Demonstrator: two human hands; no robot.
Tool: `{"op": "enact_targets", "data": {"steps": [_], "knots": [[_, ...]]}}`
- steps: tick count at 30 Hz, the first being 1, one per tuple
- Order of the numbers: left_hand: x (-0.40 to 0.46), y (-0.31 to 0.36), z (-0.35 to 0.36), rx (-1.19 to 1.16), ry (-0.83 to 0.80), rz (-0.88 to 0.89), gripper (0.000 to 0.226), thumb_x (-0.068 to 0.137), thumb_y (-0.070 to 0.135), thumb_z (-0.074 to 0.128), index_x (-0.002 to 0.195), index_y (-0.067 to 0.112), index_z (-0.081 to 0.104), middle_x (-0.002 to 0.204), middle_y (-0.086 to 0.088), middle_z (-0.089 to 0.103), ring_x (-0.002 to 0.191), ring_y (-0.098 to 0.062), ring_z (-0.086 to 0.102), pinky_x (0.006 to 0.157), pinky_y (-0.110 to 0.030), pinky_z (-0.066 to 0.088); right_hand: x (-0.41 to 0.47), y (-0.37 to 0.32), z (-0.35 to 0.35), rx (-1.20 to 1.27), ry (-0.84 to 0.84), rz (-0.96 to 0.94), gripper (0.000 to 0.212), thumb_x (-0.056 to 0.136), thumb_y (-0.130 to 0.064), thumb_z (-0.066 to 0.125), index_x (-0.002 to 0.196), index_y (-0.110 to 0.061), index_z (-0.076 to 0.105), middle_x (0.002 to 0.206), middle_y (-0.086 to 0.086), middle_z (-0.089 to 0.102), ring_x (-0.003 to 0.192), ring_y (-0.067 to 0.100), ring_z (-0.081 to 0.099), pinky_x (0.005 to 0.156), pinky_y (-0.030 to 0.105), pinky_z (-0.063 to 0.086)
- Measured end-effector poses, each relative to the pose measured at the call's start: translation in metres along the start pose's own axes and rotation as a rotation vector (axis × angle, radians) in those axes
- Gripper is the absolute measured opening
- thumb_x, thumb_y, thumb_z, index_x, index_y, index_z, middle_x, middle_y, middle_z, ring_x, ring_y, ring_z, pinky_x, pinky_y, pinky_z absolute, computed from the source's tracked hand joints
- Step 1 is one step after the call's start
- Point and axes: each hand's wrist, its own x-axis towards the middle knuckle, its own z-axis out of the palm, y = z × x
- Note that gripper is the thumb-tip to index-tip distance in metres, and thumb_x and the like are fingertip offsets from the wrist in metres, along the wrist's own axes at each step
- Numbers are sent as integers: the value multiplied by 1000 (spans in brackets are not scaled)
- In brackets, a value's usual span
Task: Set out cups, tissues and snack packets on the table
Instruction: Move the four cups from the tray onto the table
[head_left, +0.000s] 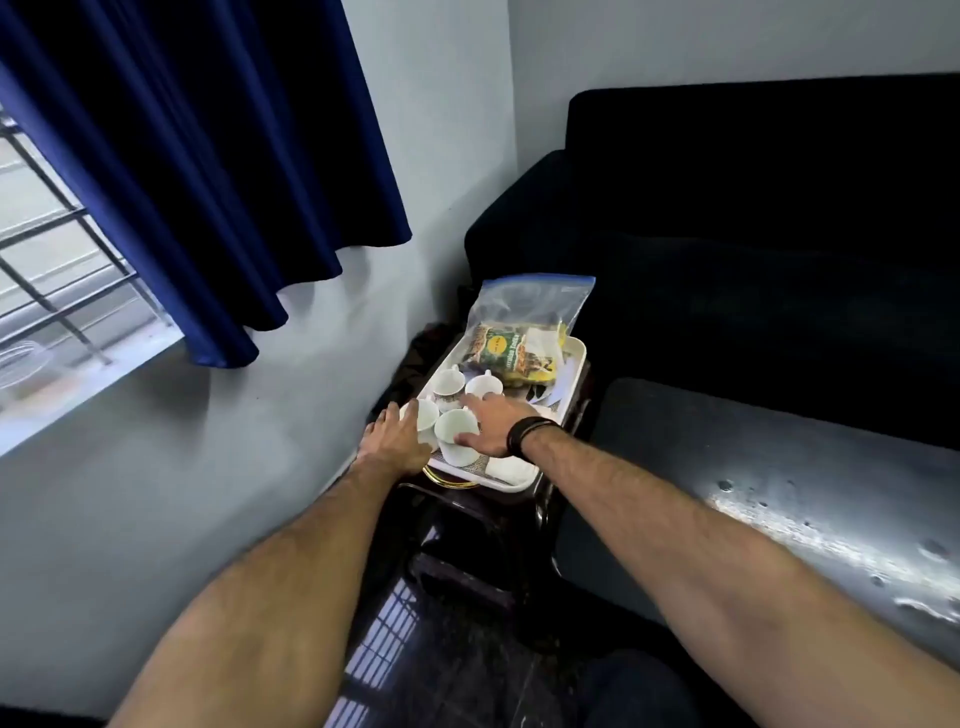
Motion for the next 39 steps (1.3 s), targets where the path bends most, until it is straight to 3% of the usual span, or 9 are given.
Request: {"op": "enact_targets", "data": {"steps": [3, 8, 12, 17, 25, 31, 35, 39], "knots": [[13, -3, 1, -72, -65, -35, 90, 86, 41, 64, 157, 31, 9, 159, -13, 18, 142, -36, 32, 112, -48, 34, 15, -4, 12, -26, -67, 16, 74, 81, -51, 64, 143, -27, 32, 133, 14, 53, 121, 37, 54, 93, 43, 46], [44, -2, 12, -61, -145, 17, 101, 78, 46, 72, 156, 35, 9, 155, -11, 24, 138, -38, 36, 112, -48, 35, 35, -5, 29, -42, -91, 41, 80, 80, -48, 69, 147, -30, 29, 137, 15, 51, 121, 36, 55, 93, 44, 48], [49, 5, 14, 10, -117, -6, 93, 81, 41, 70, 155, 39, 13, 149, -11, 28, 134, -41, 37, 107, -51, 38, 40, -7, 42, 45, -38, 79, 81, 74, -43, 77, 140, -26, 32, 124, 17, 58, 111, 39, 61, 84, 45, 51], [43, 10, 18, -21, -62, -21, 77, 84, 33, 71, 148, 38, 28, 135, -13, 33, 126, -38, 45, 97, -51, 44, 36, -4, 54, 86, -2, 97, 83, 76, -32, 75, 138, -22, 22, 123, 19, 55, 109, 41, 61, 81, 46, 51], [17, 28, -16, -77, 173, 36, 62, 86, 24, 66, 138, 24, 32, 124, -16, 40, 118, -41, 49, 87, -54, 49, 9, 9, 15, 100, 165, 10, 70, 73, -39, 73, 126, -29, 29, 112, 11, 58, 91, 36, 64, 77, 44, 55], [1, 99, -61, -139, 273, 158, 68, 86, 36, 66, 144, 24, 32, 128, -18, 41, 119, -42, 49, 89, -50, 48, -41, 64, -58, 135, 291, 101, 74, 68, -43, 75, 128, -31, 33, 119, 9, 57, 100, 34, 62, 82, 40, 48], [-10, 175, -46, -135, 231, 276, 73, 84, 39, 65, 146, 21, 30, 141, -21, 35, 125, -44, 47, 99, -50, 43, -98, 134, -83, 76, 291, 237, 72, 68, -41, 76, 125, -32, 33, 120, 7, 56, 103, 35, 62, 82, 41, 47], [-40, 257, -7, -95, 138, 408, 70, 85, 40, 63, 144, 19, 32, 136, -14, 40, 123, -40, 50, 95, -49, 45, -168, 213, -83, 50, 253, 404, 69, 69, -43, 76, 123, -31, 35, 118, 6, 53, 101, 34, 61, 83, 42, 49]]}}
